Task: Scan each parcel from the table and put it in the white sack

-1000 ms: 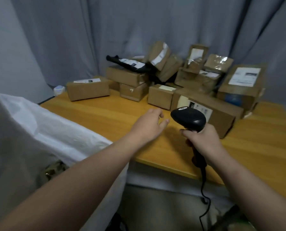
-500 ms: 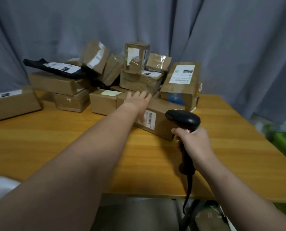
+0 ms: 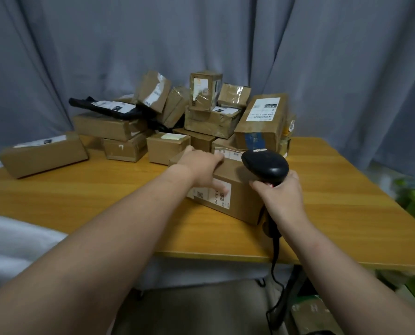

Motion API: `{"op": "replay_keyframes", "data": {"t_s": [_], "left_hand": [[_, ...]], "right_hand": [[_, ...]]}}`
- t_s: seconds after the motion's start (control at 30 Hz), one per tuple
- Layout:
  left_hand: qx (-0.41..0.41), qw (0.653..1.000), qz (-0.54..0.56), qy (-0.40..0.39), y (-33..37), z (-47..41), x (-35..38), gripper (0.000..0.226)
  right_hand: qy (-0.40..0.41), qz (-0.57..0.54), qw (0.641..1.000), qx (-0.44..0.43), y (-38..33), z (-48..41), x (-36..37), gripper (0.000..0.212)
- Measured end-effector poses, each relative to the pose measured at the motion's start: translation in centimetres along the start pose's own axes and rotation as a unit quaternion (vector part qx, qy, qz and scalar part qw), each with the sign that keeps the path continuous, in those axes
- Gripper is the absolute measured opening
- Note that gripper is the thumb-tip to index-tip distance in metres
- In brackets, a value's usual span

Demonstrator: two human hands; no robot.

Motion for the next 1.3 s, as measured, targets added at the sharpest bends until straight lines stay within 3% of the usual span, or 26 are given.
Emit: {"op": "replay_keyframes", "data": {"t_s": [0.17,0.23,0.3,0.4,0.47,0.57,0.67,0.73,0.8,0.87,0.93,1.0,1.1,1.3], "left_hand": [[0.009,1.000,-0.013,0.016,0.2,5.4,-0.8,0.074],[-0.010,0.999,0.048,0.014,-1.6,7.7,-0.8,0.072],[-0.072,0.984,0.145,0.069,-4.7,9.9,-1.0,0.074],[-0.185,0.928,0.301,0.118,-9.7,12.8,-0.5,0.097],[-0.198,0.938,0.274,0.080,-10.9,13.0,0.0,0.112],[-0.146,0.984,0.088,-0.042,-10.0,11.1,0.1,0.119],[-0.198,0.953,0.125,-0.189,-8.9,10.7,0.5,0.116],[-0.226,0.930,0.198,-0.210,-8.3,11.0,0.5,0.097],[-0.223,0.937,0.220,-0.152,-8.4,11.4,0.0,0.085],[-0.229,0.924,0.304,-0.026,-9.6,12.0,-0.8,0.083],[-0.233,0.859,0.443,0.111,-10.4,13.6,-1.4,0.081],[-0.238,0.787,0.533,0.198,-10.8,15.3,-0.8,0.083],[-0.262,0.735,0.570,0.255,-11.1,17.1,1.4,0.087],[-0.288,0.718,0.565,0.288,-11.4,18.8,2.5,0.086]], "right_hand": [[-0.062,0.018,0.997,-0.032,-0.6,1.1,1.4,0.032],[-0.080,0.065,0.993,-0.064,-1.4,1.5,2.1,0.031],[-0.103,0.076,0.989,-0.077,-2.0,1.6,2.8,0.032],[-0.142,0.064,0.984,-0.083,-2.4,1.8,3.5,0.037],[-0.169,0.047,0.980,-0.091,-2.7,2.2,3.6,0.035],[-0.229,0.001,0.968,-0.107,-3.2,3.4,4.3,0.029],[-0.285,-0.032,0.951,-0.117,-3.7,4.5,5.1,0.027],[-0.275,-0.057,0.953,-0.114,-3.9,4.5,4.9,0.029],[-0.195,-0.087,0.971,-0.109,-3.8,4.0,3.8,0.036],[-0.101,-0.125,0.982,-0.095,-3.7,3.8,2.3,0.048],[-0.077,-0.162,0.980,-0.086,-4.4,4.0,1.7,0.042],[-0.123,-0.175,0.973,-0.083,-5.6,5.0,2.5,0.026],[-0.160,-0.156,0.970,-0.090,-6.5,7.0,4.0,0.010],[-0.154,-0.161,0.972,-0.078,-5.8,10.0,5.1,0.020]]}}
Point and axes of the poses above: each hand's wrist, its own z-axis away from the middle knuckle, its own x-axis out of the palm, y = z × x, the point moved 9 cm from there along -z, towards the middle knuckle, and after that the axes turned 14 degrees about z, right-handed, at the moved point
